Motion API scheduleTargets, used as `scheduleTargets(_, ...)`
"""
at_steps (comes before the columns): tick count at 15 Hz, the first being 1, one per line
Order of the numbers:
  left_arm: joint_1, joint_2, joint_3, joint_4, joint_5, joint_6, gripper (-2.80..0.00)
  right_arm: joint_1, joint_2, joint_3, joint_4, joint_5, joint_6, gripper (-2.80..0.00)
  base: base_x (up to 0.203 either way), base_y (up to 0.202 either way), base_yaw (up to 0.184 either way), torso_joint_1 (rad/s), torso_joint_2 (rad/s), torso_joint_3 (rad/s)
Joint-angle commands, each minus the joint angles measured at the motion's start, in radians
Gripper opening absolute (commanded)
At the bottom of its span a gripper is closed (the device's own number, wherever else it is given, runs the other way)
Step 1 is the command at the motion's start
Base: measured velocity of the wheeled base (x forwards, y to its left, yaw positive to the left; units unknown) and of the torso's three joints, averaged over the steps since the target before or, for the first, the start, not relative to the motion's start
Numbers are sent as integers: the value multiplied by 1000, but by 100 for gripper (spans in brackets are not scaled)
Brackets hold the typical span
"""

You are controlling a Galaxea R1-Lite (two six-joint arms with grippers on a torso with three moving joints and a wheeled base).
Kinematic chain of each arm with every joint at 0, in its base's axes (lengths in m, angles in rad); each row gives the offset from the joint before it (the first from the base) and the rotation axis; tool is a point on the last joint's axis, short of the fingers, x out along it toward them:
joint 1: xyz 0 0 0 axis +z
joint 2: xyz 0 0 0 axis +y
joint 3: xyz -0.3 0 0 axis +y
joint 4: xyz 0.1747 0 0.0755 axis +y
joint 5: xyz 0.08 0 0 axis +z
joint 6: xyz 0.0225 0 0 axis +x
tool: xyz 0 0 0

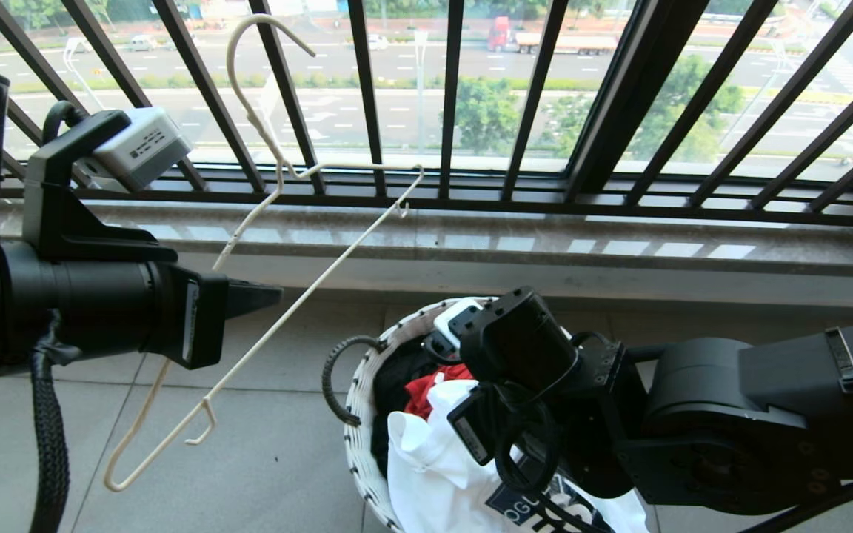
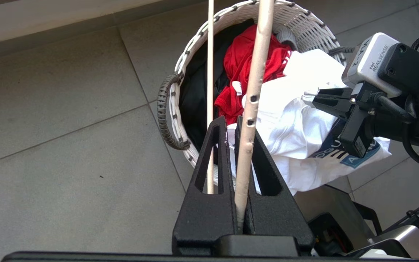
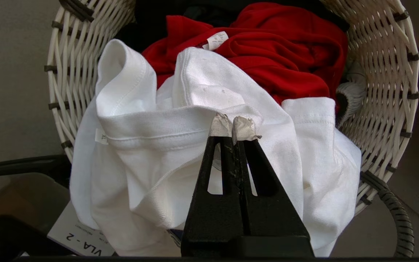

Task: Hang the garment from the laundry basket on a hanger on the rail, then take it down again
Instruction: Pick up clothes from the basket

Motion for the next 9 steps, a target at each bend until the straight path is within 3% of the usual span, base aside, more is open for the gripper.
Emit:
scheduleTargets(1,-2,3,0,1,0,-1,-280,4,47,-1,-2,-2,2,-280,0,0,0,0,0,0)
scheduleTargets(9,0,3,0,1,0,-1,-280,-8,77,11,-30,3,-4,-280,0,0,0,0,0,0)
